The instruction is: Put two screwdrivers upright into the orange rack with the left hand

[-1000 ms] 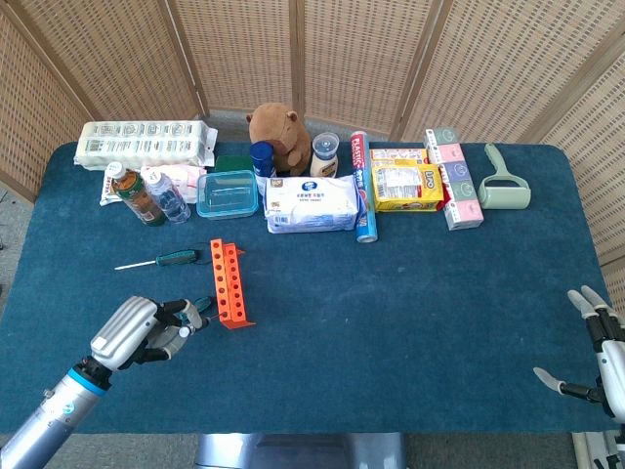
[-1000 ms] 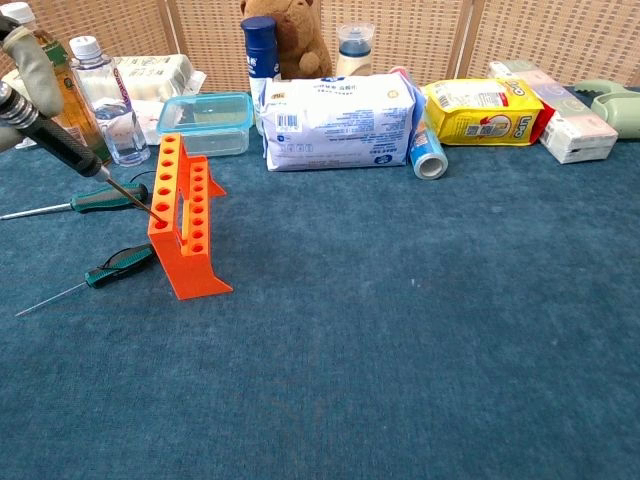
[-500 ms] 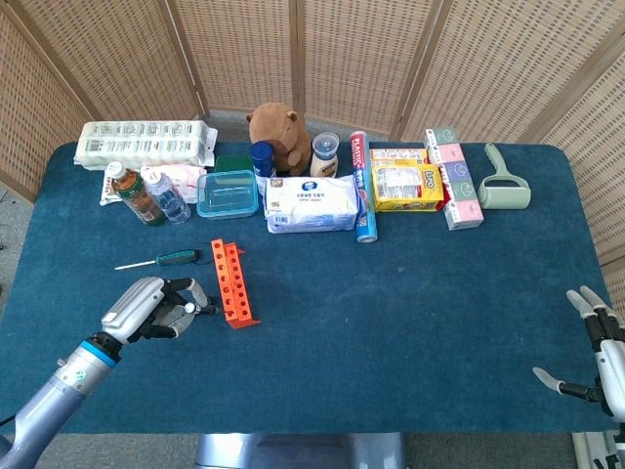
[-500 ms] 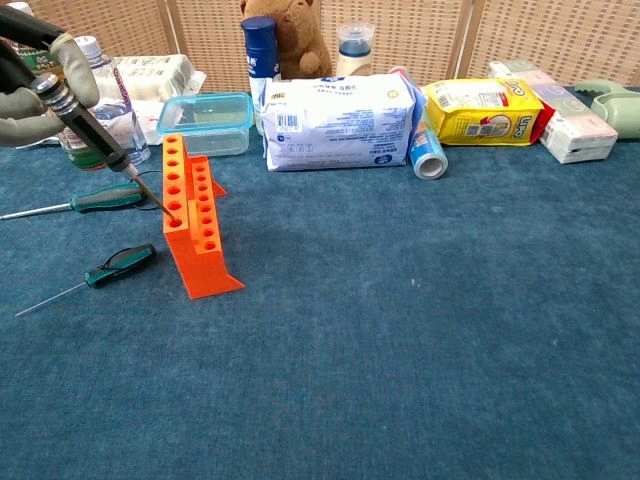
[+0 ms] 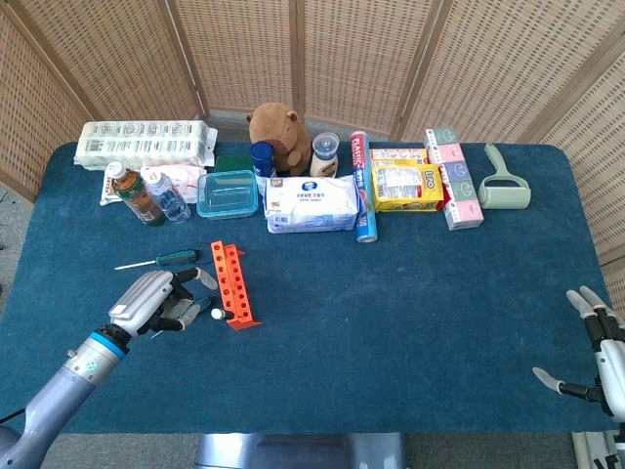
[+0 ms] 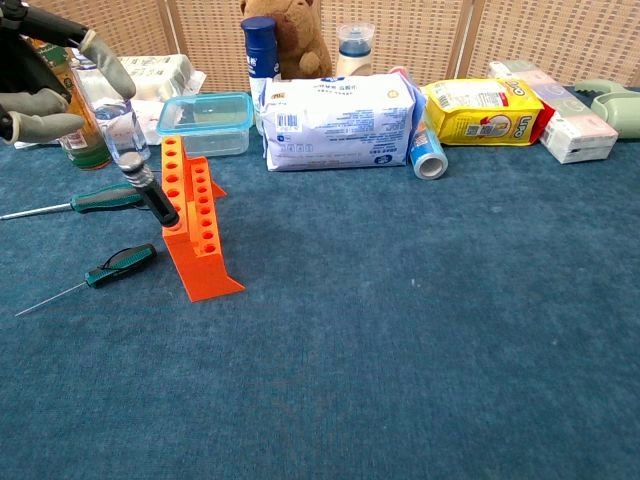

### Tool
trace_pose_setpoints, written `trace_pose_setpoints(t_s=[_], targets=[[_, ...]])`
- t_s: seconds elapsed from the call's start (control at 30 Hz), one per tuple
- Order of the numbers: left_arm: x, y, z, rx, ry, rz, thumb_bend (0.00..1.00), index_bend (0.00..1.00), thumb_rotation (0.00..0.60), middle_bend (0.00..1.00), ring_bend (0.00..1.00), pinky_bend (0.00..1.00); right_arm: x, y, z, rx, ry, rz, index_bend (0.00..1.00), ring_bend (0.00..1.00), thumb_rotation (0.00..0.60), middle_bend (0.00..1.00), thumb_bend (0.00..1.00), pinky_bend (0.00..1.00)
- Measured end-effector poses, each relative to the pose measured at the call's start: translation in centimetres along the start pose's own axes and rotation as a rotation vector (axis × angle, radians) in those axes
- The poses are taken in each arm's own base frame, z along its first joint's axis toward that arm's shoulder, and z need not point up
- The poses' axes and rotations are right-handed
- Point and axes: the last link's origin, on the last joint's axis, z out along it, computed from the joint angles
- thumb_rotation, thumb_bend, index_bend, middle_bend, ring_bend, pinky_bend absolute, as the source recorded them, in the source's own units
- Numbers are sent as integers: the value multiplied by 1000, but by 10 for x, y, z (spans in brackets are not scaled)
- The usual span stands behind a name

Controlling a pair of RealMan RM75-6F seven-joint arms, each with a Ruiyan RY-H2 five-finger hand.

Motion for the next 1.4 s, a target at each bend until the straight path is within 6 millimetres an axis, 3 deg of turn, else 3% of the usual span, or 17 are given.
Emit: trace_pose_setpoints(t_s=[0.5,0.7,0.93,1.4], targets=[[1,8,2,-26,28,45,448,305,600,910,931,956,-1,0,0,0,-1,-2,37,29,538,0,0,0],[-6,17,4,-106,32,154,298,153,600,808,932,939,-1,0,0,-2,-3,-2,37,30,537,0,0,0],[-18,24,4,-142,24,303,174,81,600,763,931,939,0,0,0,-1,0,0,37,34,536,0,0,0],[-62,47,26,-166,93,469,142,59,600,734,931,939,2,1,0,-1,1,7,37,45,537,0,0,0]])
